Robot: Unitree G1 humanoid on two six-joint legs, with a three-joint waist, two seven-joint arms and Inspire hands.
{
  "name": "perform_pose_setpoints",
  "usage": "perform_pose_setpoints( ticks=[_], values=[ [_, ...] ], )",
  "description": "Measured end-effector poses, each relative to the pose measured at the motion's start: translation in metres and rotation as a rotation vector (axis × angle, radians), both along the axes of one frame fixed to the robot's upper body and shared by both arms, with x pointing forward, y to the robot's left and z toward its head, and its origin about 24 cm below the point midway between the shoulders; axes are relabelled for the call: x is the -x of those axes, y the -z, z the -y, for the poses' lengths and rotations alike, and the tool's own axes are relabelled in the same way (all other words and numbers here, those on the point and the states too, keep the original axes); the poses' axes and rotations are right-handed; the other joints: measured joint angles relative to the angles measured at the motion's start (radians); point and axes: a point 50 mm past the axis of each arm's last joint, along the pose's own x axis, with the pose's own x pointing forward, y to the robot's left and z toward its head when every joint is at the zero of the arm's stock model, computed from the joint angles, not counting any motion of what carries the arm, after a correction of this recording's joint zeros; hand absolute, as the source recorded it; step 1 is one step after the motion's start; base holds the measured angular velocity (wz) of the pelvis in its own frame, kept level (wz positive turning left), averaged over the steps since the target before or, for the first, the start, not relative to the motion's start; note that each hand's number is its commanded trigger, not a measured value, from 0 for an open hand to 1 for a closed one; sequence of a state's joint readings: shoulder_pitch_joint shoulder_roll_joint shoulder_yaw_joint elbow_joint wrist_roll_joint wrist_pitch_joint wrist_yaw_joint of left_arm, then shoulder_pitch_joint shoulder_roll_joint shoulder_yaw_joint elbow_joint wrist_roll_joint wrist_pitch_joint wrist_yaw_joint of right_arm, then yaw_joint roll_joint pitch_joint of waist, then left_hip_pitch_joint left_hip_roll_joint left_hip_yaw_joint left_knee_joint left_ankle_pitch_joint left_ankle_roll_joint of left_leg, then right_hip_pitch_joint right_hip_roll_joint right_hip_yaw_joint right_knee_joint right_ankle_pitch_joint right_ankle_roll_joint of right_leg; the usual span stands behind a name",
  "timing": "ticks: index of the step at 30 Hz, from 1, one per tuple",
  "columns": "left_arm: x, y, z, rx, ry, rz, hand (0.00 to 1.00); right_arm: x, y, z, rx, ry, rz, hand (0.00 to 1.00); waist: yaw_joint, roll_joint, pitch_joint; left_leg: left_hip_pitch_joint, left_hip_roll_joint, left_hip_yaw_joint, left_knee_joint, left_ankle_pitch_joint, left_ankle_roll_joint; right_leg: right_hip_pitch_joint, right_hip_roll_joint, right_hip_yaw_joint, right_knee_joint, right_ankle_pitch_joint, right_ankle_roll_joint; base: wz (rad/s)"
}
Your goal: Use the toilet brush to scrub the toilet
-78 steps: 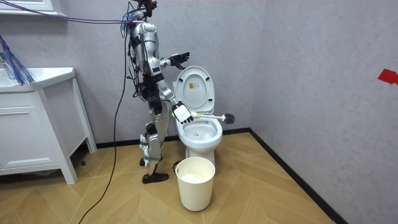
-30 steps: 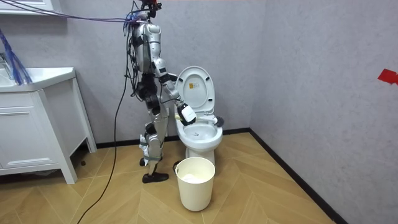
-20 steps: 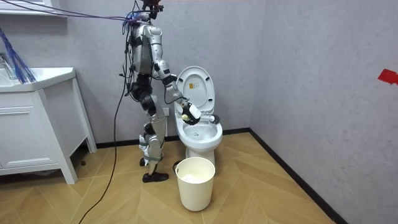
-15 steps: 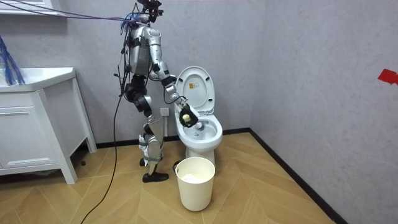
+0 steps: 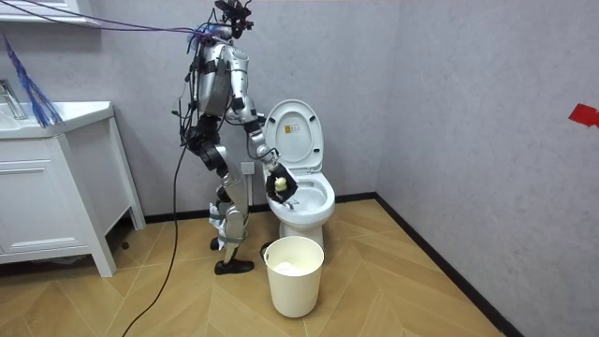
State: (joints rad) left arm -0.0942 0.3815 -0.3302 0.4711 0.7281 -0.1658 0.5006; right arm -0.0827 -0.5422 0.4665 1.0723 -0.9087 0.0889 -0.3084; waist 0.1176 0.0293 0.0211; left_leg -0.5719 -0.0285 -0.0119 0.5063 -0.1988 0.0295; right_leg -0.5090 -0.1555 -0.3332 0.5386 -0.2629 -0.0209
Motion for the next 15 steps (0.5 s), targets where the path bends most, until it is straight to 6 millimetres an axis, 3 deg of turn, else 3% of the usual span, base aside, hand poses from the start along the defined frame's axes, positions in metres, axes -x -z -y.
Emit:
perform_pose_setpoints(
  ticks=[2, 5, 9, 11, 12, 13, 15],
  values=[
    [-0.004, -0.002, 0.004, 0.013, 0.012, -0.001, 0.00, -0.006, -0.009, 0.007, 0.052, -0.048, 0.009, 1.00, 0.005, 0.017, 0.0012, -0.015, 0.001, -0.007, 0.013, -0.001, -0.001, -0.006, 0.004, -0.003, 0.001, 0.001, 0.000, 0.07],
    [-0.010, -0.008, 0.006, 0.015, 0.031, 0.019, 0.00, -0.015, -0.019, 0.014, 0.097, -0.078, 0.028, 1.00, 0.023, 0.026, 0.0013, -0.052, 0.001, -0.003, 0.030, -0.001, -0.001, -0.050, 0.000, 0.000, 0.028, 0.002, -0.002, -0.03],
    [-0.015, -0.014, 0.005, 0.007, 0.037, 0.053, 0.00, -0.035, -0.031, 0.014, 0.129, -0.122, 0.062, 1.00, 0.032, 0.025, 0.0077, -0.097, -0.001, -0.006, 0.055, -0.002, -0.003, -0.094, -0.012, -0.002, 0.063, -0.005, -0.012, 0.01],
    [-0.020, -0.021, 0.007, 0.021, 0.047, 0.084, 0.00, -0.046, -0.039, 0.015, 0.151, -0.151, 0.085, 1.00, 0.040, 0.026, 0.0122, -0.135, -0.001, -0.003, 0.079, -0.003, -0.003, -0.132, -0.019, -0.002, 0.094, -0.012, -0.017, 0.03],
    [-0.024, -0.027, 0.009, 0.022, 0.056, 0.114, 0.00, -0.056, -0.047, 0.016, 0.160, -0.160, 0.118, 1.00, 0.049, 0.031, 0.0176, -0.160, 0.001, -0.002, 0.093, -0.003, -0.004, -0.158, -0.020, 0.000, 0.109, -0.013, -0.021, 0.00],
    [-0.029, -0.032, 0.011, 0.021, 0.061, 0.146, 0.00, -0.070, -0.055, 0.014, 0.162, -0.171, 0.160, 1.00, 0.055, 0.033, 0.0278, -0.185, 0.002, -0.002, 0.113, -0.003, -0.004, -0.180, -0.028, -0.002, 0.130, -0.016, -0.025, 0.00],
    [-0.035, -0.039, 0.013, 0.021, 0.067, 0.191, 0.00, -0.087, -0.066, 0.010, 0.151, -0.173, 0.216, 1.00, 0.056, 0.041, 0.0305, -0.235, 0.000, -0.011, 0.144, -0.004, -0.006, -0.219, -0.036, -0.014, 0.161, -0.025, -0.031, 0.17]
  ],
)
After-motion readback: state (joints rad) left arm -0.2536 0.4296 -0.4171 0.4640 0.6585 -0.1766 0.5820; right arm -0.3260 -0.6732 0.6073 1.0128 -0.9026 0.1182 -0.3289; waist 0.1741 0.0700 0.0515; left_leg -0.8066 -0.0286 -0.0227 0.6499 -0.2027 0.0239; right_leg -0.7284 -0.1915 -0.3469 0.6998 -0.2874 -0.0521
